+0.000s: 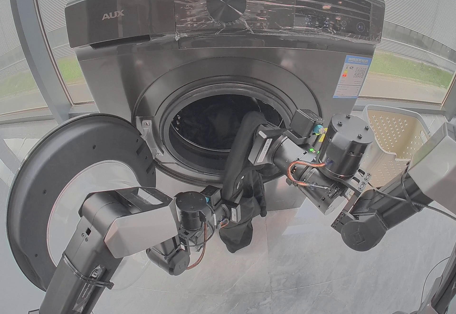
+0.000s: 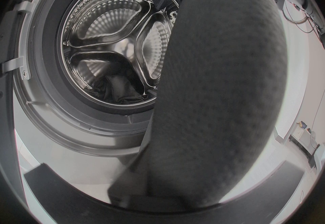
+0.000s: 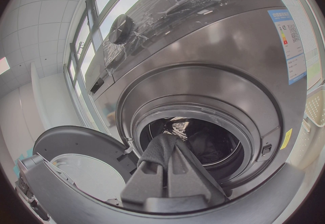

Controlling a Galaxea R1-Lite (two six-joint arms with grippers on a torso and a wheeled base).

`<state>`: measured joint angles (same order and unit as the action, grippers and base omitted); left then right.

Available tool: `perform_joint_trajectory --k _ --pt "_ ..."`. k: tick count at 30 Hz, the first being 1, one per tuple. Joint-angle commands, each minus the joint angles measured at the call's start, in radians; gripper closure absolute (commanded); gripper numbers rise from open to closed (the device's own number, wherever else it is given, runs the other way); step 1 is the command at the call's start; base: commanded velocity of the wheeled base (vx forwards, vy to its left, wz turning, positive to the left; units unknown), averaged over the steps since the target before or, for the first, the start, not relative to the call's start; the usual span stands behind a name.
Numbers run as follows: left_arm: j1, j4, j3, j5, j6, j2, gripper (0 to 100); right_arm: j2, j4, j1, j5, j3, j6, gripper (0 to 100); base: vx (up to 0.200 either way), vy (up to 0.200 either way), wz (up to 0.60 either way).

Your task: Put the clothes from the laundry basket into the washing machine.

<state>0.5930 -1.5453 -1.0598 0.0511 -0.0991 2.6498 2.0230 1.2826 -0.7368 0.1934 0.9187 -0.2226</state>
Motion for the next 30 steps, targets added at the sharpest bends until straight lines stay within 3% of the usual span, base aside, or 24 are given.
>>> perform_joint_trajectory --k 1,6,10,13,19,24,30 --pt "0.002 -0.006 0.018 0.004 -0.001 -0.011 100 -0.001 0.001 0.014 0.000 -0.018 0.000 100 0.000 0.000 0.00" --pt "0.010 -0.009 0.112 0.007 -0.001 -0.111 100 -0.003 0.000 0.059 0.000 -0.026 0.002 100 0.000 0.000 0.00" --pt "0.019 -0.010 0.346 -0.016 0.007 -0.327 100 -0.013 0.000 0.135 -0.014 -0.046 0.002 100 0.000 0.000 0.00" --pt "0.019 -0.010 0.491 -0.065 0.009 -0.467 100 -0.033 0.001 0.166 -0.031 -0.092 0.000 100 0.000 0.000 0.00" --pt "0.011 -0.010 0.728 -0.172 0.001 -0.714 100 -0.089 0.075 0.223 -0.123 -0.233 -0.024 100 0.000 0.000 0.00" --pt "0.007 -0.010 0.793 -0.241 -0.044 -0.789 100 -0.145 0.109 0.229 -0.169 -0.362 -0.074 100 0.000 0.000 0.00" --pt "0.005 -0.010 0.801 -0.264 -0.051 -0.811 100 -0.165 0.195 0.254 -0.227 -0.478 -0.086 100 0.000 0.000 0.00"
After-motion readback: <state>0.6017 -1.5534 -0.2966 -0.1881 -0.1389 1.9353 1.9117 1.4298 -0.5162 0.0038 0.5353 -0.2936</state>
